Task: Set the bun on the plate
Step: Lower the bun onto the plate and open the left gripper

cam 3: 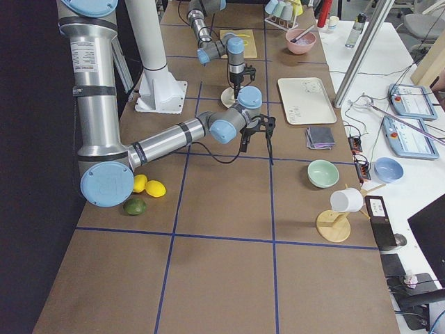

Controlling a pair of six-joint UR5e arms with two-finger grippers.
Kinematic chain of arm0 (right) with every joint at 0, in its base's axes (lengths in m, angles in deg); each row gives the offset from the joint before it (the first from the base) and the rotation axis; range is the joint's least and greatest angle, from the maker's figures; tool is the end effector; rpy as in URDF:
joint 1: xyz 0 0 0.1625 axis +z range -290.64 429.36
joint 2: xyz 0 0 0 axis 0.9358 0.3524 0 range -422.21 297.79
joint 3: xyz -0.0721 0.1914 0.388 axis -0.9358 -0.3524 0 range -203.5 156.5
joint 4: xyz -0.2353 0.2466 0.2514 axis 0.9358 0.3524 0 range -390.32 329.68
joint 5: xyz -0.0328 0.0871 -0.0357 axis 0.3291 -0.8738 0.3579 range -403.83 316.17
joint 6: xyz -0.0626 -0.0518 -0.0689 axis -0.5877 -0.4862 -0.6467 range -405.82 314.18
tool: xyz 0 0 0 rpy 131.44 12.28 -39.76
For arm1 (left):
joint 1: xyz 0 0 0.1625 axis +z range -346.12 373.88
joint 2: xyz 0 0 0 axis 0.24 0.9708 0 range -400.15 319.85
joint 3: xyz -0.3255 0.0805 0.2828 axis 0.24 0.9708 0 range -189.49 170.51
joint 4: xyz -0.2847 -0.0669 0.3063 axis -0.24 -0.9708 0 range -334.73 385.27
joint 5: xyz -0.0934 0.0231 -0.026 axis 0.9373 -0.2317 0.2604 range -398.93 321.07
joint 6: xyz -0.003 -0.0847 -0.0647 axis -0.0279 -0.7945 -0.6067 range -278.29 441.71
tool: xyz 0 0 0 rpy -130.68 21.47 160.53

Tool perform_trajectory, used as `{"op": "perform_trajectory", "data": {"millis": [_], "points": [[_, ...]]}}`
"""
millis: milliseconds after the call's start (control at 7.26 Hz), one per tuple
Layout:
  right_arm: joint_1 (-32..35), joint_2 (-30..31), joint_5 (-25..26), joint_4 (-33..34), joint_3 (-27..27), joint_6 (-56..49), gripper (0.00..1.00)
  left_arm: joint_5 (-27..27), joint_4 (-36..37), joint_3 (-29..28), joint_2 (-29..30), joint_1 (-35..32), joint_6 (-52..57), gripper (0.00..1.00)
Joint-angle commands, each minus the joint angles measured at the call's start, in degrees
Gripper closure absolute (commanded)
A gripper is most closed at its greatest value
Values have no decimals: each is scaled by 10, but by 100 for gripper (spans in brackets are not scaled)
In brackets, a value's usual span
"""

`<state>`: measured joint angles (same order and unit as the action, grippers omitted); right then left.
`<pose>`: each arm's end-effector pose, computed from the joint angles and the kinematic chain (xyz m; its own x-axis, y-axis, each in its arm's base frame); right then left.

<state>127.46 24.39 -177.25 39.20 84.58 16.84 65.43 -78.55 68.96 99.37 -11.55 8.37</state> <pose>-0.2270 -0.4783 0.4440 0.5208 0.2053 0.8286 -0.1516 0.9775 -0.1469 0.6706 -0.4372 0.1856 0.6041 0.0203 -0.7967 0.0700 0.9945 0.0783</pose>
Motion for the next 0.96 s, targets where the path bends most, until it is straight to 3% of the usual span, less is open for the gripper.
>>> {"op": "perform_trajectory", "data": {"millis": [0,551,826], "points": [[0,1,0,1,-2,0,0,-1,3,19,-2,-3,-1,1],[-1,-1,0,1,-5,0,0,-8,5,39,-7,-10,-1,1],[10,0,-5,3,-3,-2,0,-4,42,145,-68,-43,6,2]]}}
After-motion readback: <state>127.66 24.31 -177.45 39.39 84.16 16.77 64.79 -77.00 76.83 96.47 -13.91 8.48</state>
